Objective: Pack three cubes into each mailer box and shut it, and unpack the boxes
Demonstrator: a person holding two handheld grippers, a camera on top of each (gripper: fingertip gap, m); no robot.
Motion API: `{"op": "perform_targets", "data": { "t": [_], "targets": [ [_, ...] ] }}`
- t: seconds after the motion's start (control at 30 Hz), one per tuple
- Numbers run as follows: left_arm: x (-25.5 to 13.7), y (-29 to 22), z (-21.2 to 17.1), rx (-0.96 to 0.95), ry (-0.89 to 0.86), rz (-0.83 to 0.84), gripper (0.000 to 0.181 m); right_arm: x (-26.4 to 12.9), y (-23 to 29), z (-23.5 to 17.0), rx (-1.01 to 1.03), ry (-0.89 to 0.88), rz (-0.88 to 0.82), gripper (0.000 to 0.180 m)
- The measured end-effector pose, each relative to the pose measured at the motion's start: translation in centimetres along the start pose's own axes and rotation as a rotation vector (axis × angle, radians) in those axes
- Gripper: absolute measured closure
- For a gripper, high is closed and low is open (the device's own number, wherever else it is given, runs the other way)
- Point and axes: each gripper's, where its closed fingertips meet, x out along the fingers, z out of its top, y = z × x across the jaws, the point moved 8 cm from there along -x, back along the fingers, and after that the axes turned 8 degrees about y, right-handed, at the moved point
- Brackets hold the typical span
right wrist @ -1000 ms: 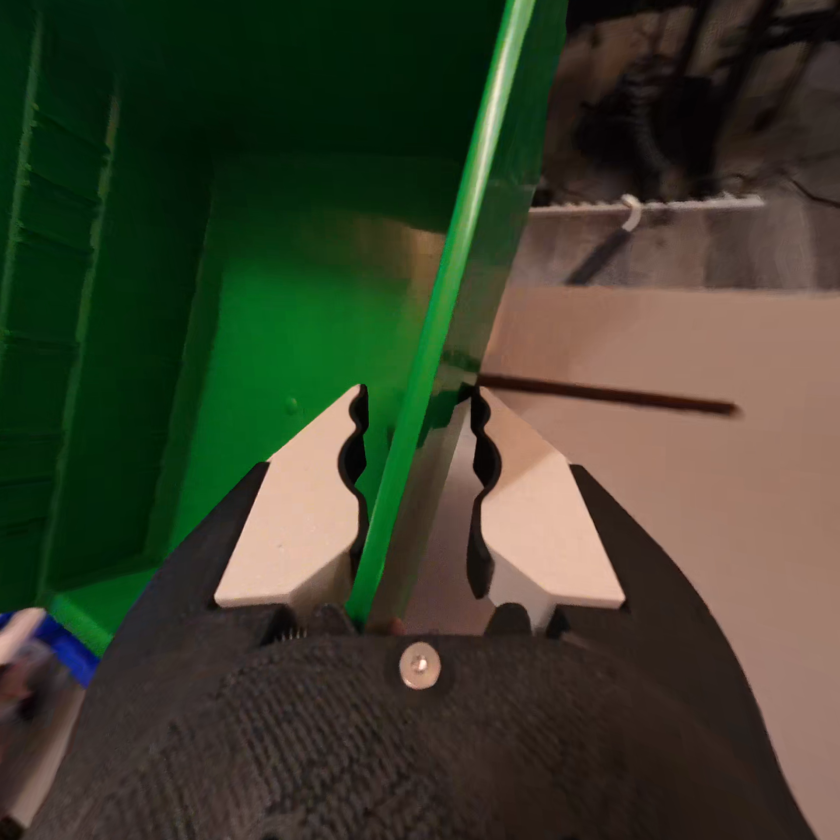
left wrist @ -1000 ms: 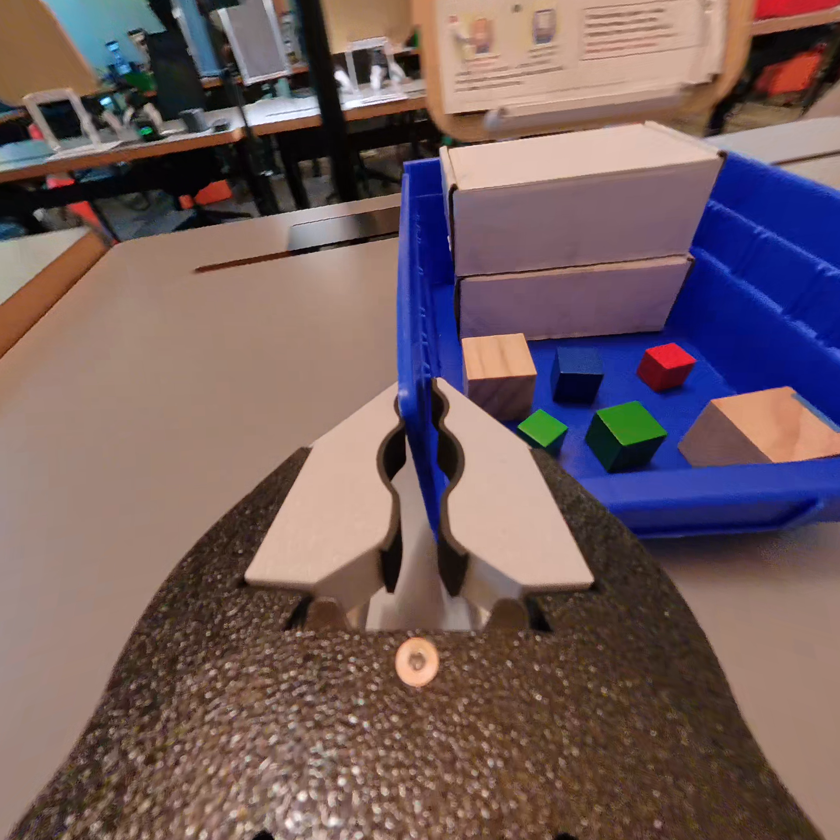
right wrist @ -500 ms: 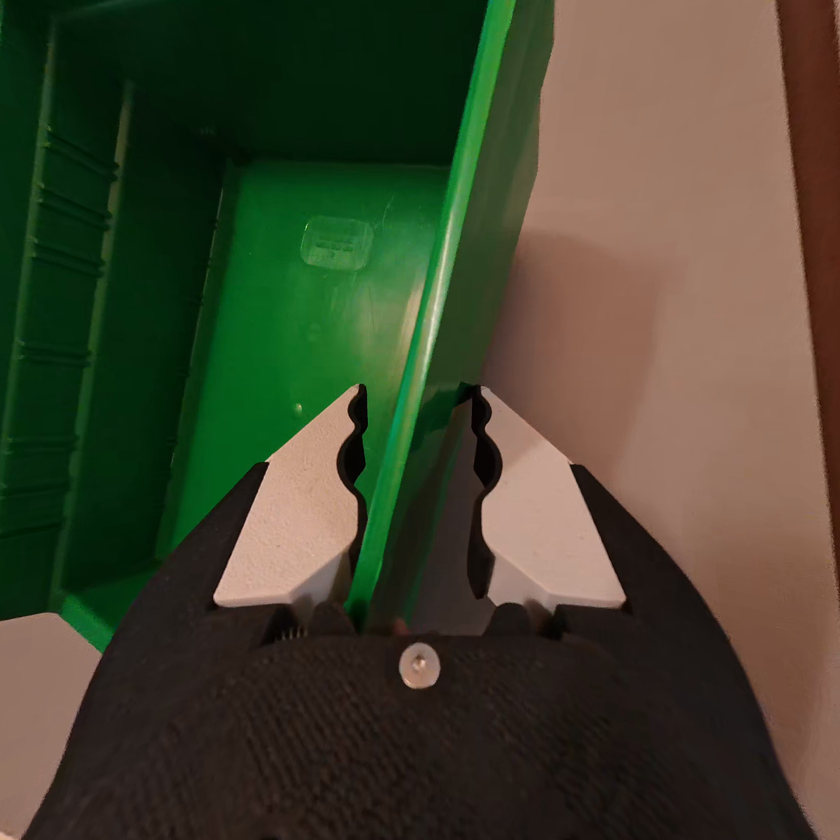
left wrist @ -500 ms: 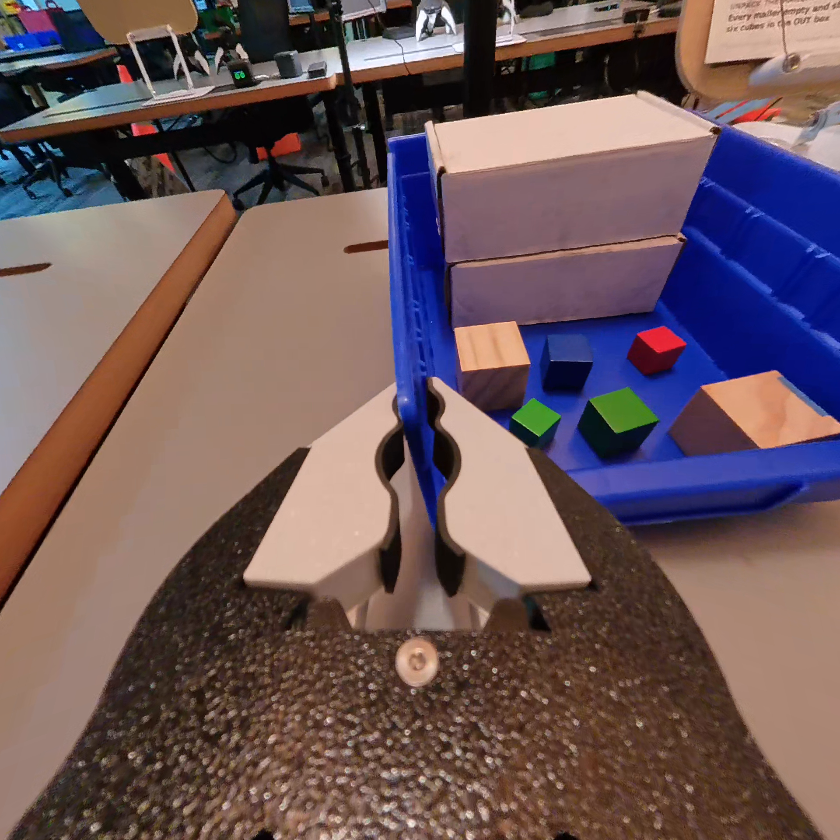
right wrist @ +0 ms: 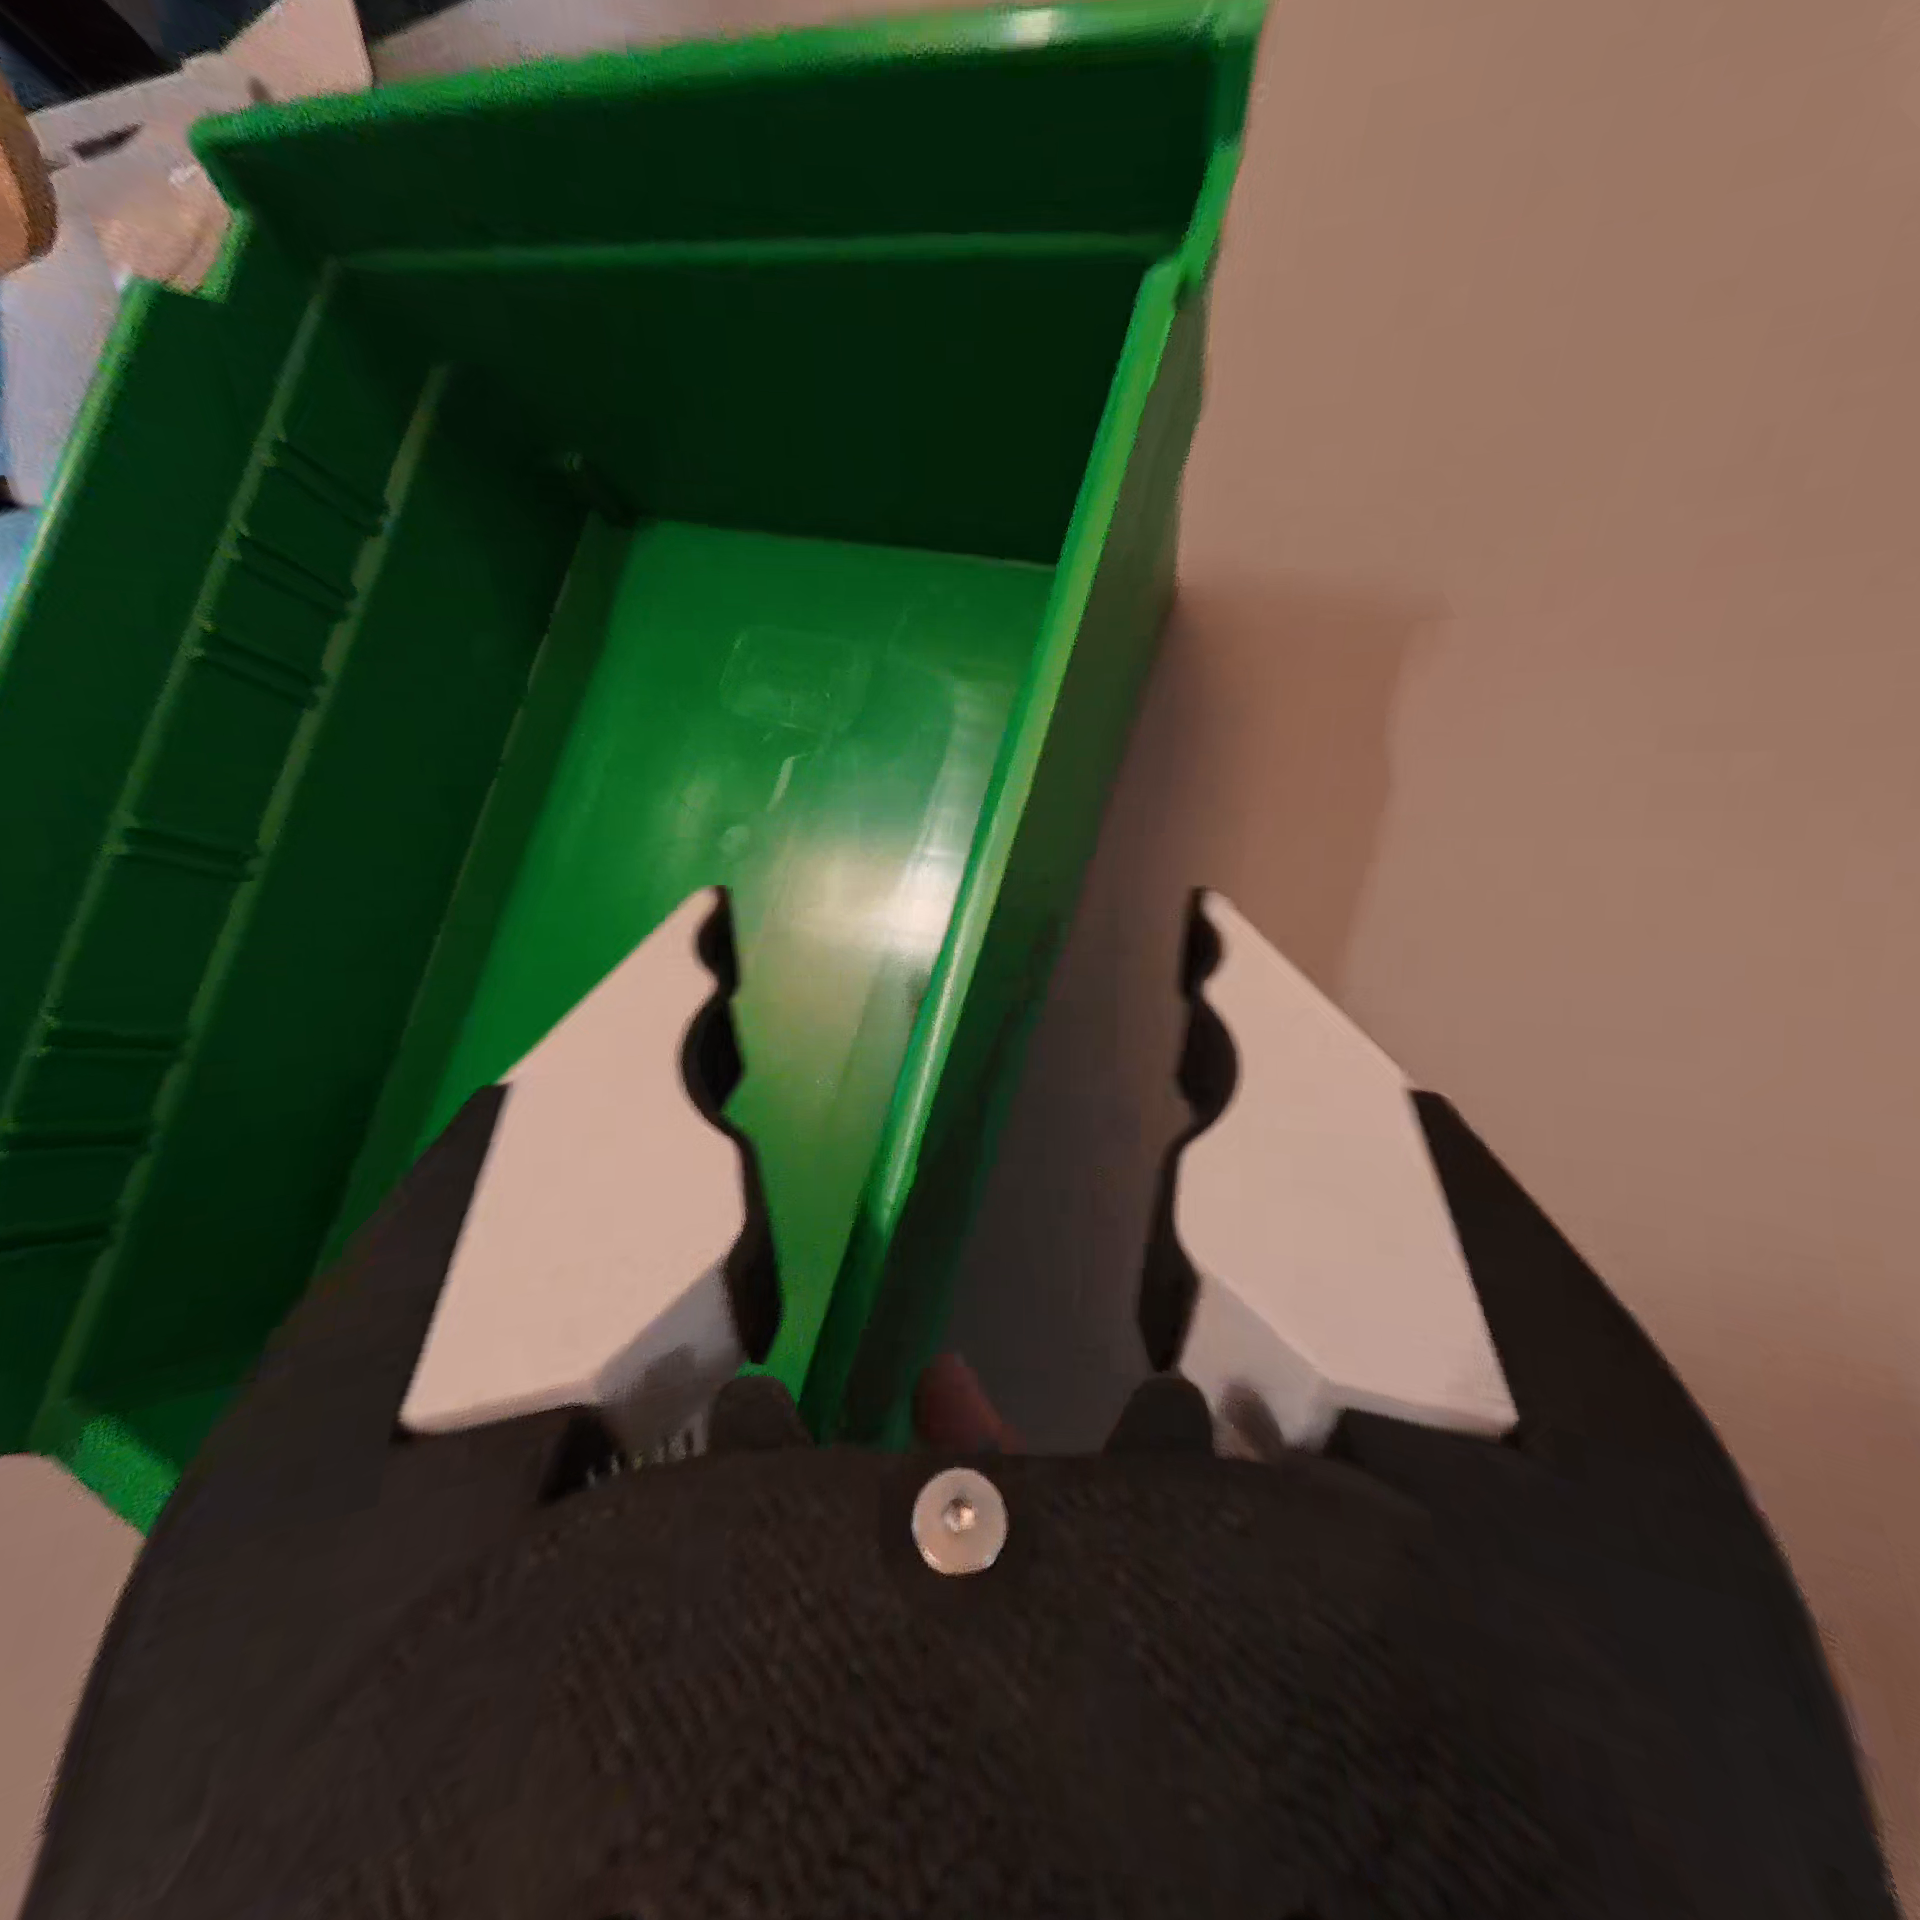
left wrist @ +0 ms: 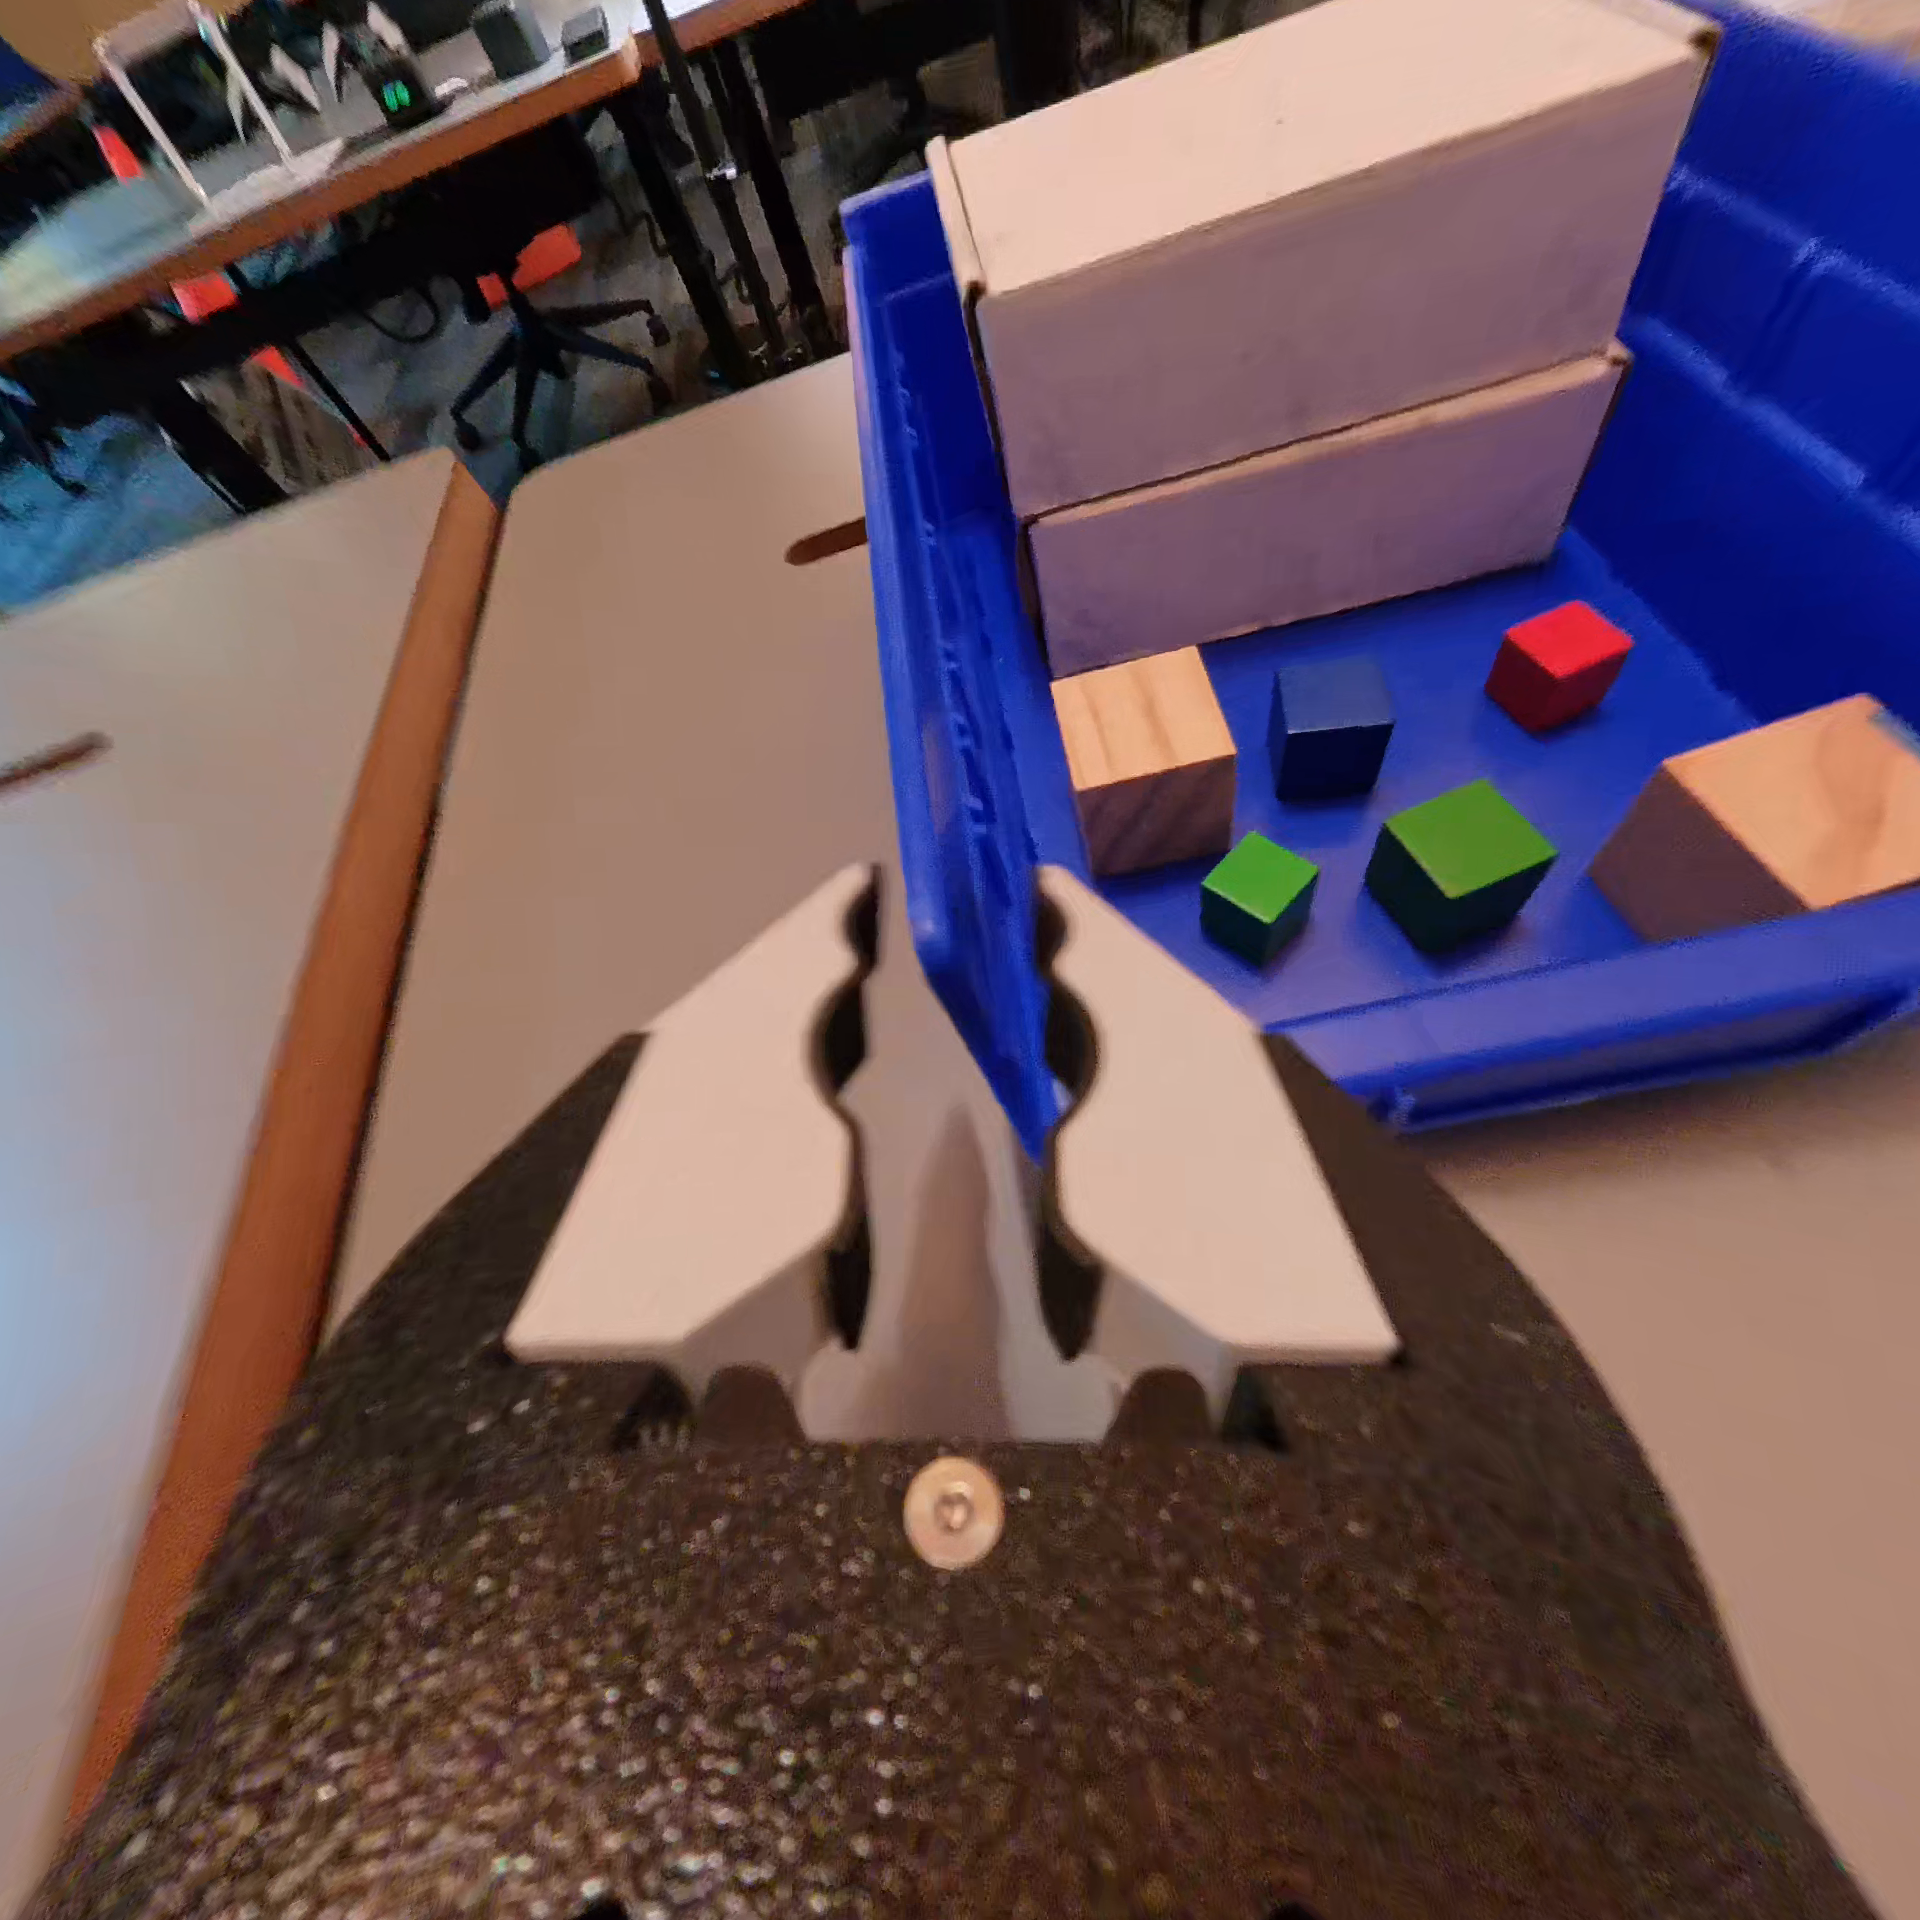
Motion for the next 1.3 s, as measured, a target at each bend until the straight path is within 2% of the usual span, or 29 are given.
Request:
{"op": "perform_targets", "data": {
  "t": [0.07,0.1,0.2,0.23,0.3,0.5,0.57,0.73,0.87,1.0,1.17,1.3],
  "targets": [
    [-1.2,0.4,1.8,0.092,-0.012,0.027,0.125,-2.3,-0.5,0.7,-0.048,-0.062,-0.112,0.069],
    [-1.9,0.5,3.1,0.124,-0.042,0.013,0.109,-3.8,-0.5,0.9,-0.09,-0.103,-0.159,0.063],
    [-3.0,0.1,7.6,0.206,-0.051,-0.101,0.083,-8.5,1.3,0.5,-0.202,-0.246,-0.244,0.061],
    [-2.8,-0.2,8.9,0.231,-0.002,-0.151,0.071,-9.7,2.5,0.0,-0.227,-0.299,-0.234,0.059],
    [-1.8,-1.2,11.5,0.32,0.114,-0.248,0.06,-10.9,6.0,-1.5,-0.314,-0.34,-0.122,0.058],
    [2.9,-3.9,18.0,0.812,0.301,-0.318,0.065,-10.7,16.6,-8.9,-0.592,-0.35,0.214,0.063],
    [4.8,-4.8,19.6,0.933,0.347,-0.285,0.063,-10.6,18.6,-11.2,-0.632,-0.363,0.258,0.068],
    [9.7,-6.8,21.1,1.143,0.543,-0.271,0.065,-10.0,21.2,-16.5,-0.676,-0.313,0.33,0.067],
    [12.9,-7.5,21.7,1.147,0.647,-0.329,0.067,-10.5,20.7,-18.7,-0.755,-0.262,0.278,0.067],
    [14.7,-7.8,21.7,1.142,0.753,-0.416,0.065,-10.0,19.0,-19.9,-0.714,-0.23,0.22,0.065],
    [16.1,-7.6,21.5,1.098,0.824,-0.516,0.058,-9.4,19.1,-19.6,-0.703,-0.23,0.265,0.066],
    [16.5,-7.5,21.1,1.053,0.858,-0.586,0.061,-8.5,18.9,-18.7,-0.7,-0.219,0.246,0.067]
  ]
}}
